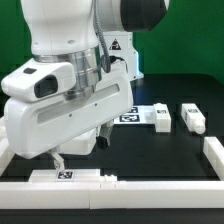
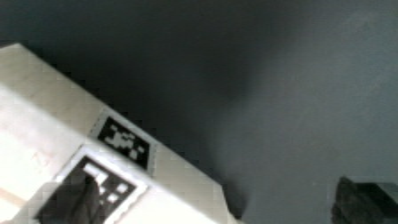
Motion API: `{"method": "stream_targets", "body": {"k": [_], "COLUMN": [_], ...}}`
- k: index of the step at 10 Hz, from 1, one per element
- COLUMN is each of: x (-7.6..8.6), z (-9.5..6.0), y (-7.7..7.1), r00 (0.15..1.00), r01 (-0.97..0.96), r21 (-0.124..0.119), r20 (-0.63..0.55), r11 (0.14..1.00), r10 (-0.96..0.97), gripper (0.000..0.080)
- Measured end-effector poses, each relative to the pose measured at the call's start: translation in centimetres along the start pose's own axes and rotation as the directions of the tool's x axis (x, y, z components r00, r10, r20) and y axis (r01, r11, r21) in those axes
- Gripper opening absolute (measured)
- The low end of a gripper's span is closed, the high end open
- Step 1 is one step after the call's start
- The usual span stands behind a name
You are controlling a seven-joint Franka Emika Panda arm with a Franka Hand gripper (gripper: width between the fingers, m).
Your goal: Assemble desk
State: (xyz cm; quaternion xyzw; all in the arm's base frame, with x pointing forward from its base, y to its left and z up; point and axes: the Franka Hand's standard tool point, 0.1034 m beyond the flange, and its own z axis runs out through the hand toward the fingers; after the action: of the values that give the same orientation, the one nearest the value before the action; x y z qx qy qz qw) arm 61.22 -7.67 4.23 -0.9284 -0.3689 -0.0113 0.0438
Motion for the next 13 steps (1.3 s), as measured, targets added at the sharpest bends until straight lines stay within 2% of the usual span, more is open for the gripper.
{"method": "stream_targets", "body": {"k": [4, 5, 6, 10, 13], "x": [-0.3, -0.5, -0.2, -0.3, 0.2], "z": [0.1, 0.1, 0.0, 1.0, 1.2], "y": [0.3, 0.7, 1.1, 0.7, 0.4], "r00": [0.999, 0.997, 0.997, 0.997, 0.997], "r01": [0.051, 0.074, 0.077, 0.072, 0.072], "r21": [-0.002, -0.012, -0.040, -0.034, -0.065], "r20": [0.000, -0.005, -0.018, -0.014, -0.031], "r11": [0.999, 0.997, 0.996, 0.997, 0.995], "r10": [-0.051, -0.075, -0.078, -0.073, -0.074], "gripper": [0.0649, 0.0649, 0.0649, 0.0649, 0.0649]}}
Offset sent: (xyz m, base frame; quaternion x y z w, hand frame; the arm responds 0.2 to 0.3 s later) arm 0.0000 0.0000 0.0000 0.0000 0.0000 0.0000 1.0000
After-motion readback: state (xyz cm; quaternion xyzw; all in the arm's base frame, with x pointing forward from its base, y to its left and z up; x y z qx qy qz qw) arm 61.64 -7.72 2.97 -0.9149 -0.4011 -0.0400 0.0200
